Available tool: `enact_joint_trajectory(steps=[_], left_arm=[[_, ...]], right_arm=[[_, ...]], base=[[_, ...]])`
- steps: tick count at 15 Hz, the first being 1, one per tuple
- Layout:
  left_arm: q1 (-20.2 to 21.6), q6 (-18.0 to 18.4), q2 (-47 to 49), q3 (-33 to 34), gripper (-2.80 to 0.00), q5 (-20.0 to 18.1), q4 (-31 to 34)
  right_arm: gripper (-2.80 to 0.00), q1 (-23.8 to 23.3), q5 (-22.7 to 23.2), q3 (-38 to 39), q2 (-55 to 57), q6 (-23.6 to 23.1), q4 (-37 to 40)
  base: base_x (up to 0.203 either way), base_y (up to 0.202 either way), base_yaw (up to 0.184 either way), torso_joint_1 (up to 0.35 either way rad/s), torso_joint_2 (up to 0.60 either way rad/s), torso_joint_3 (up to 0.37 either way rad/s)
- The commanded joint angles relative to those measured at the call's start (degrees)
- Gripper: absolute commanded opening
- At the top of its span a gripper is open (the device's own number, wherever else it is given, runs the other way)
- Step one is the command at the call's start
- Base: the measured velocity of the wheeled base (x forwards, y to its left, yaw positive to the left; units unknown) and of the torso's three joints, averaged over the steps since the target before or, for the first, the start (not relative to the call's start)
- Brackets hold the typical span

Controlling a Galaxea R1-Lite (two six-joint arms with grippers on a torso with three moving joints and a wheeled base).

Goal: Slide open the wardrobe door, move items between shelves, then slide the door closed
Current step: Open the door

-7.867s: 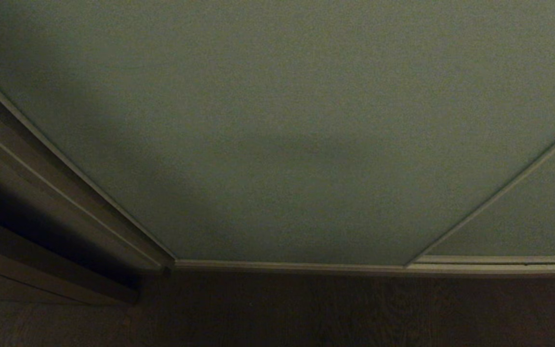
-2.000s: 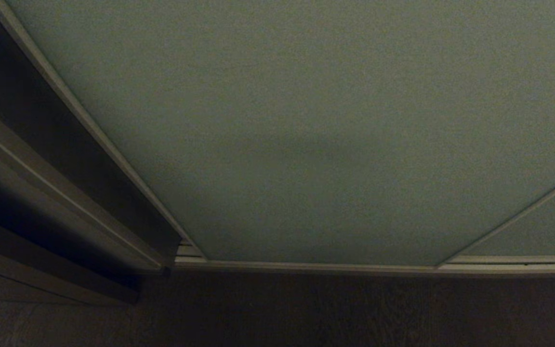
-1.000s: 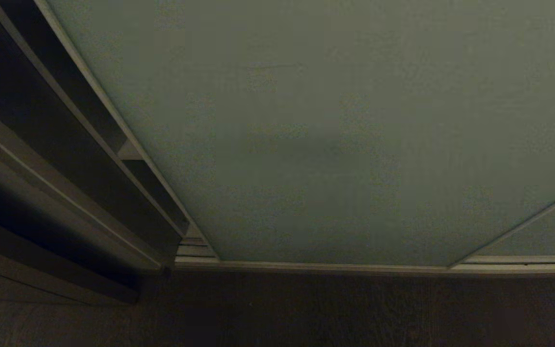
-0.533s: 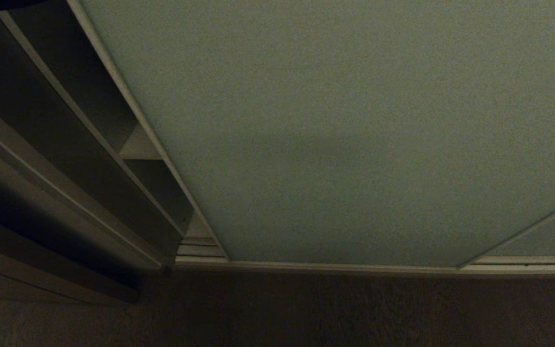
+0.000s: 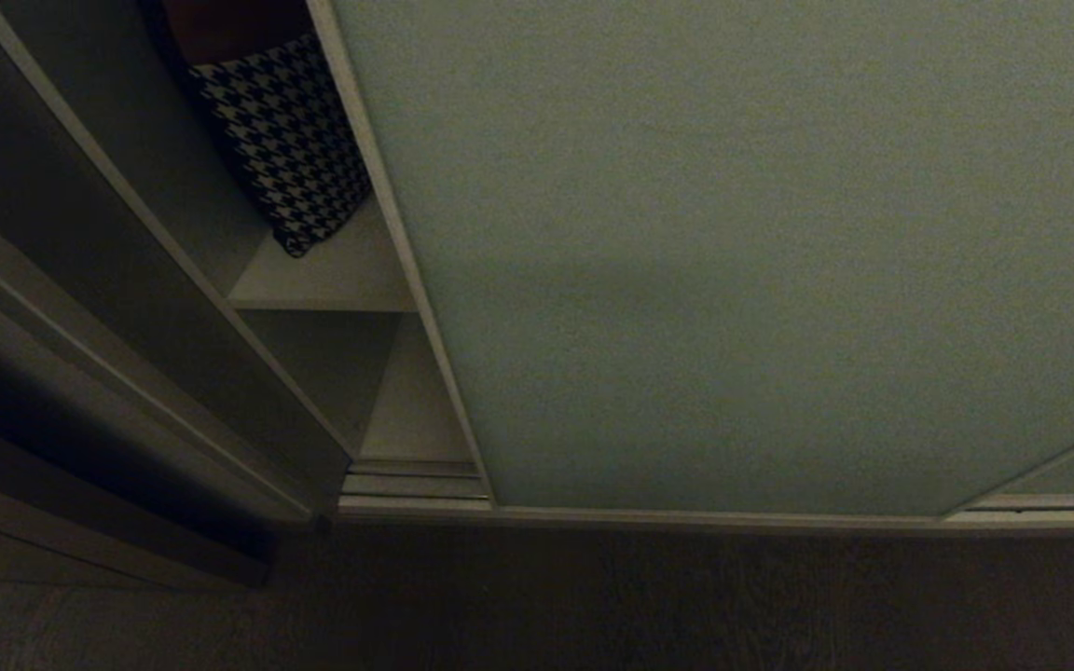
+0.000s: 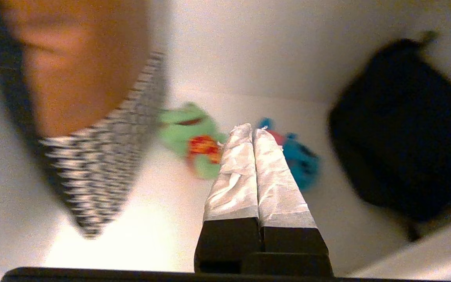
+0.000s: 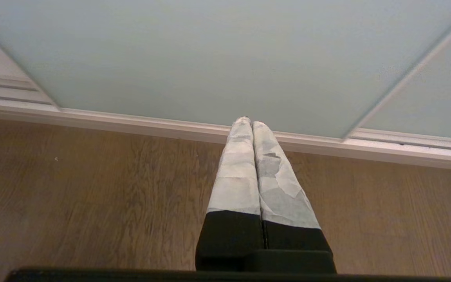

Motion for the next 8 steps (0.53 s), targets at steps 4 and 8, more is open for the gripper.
enact_joint_trajectory(steps=[4,8], left_arm=[[-8.13,0.56,0.28,-0.21,-2.8,1.59,0.07],[-14.93,2.51,4.13,-0.67,-2.8,5.33,-0.09]], right_arm=[[-2.8,0.0,0.03,0.0,-0.1,-0.04,-0.01],[-2.8,0.04,0.03,0.0,-0.1,0.0,-0.01]], base=[[0.0,0.0,0.0,0.0,0.0,0.0],[0.0,0.0,0.0,0.0,0.0,0.0]])
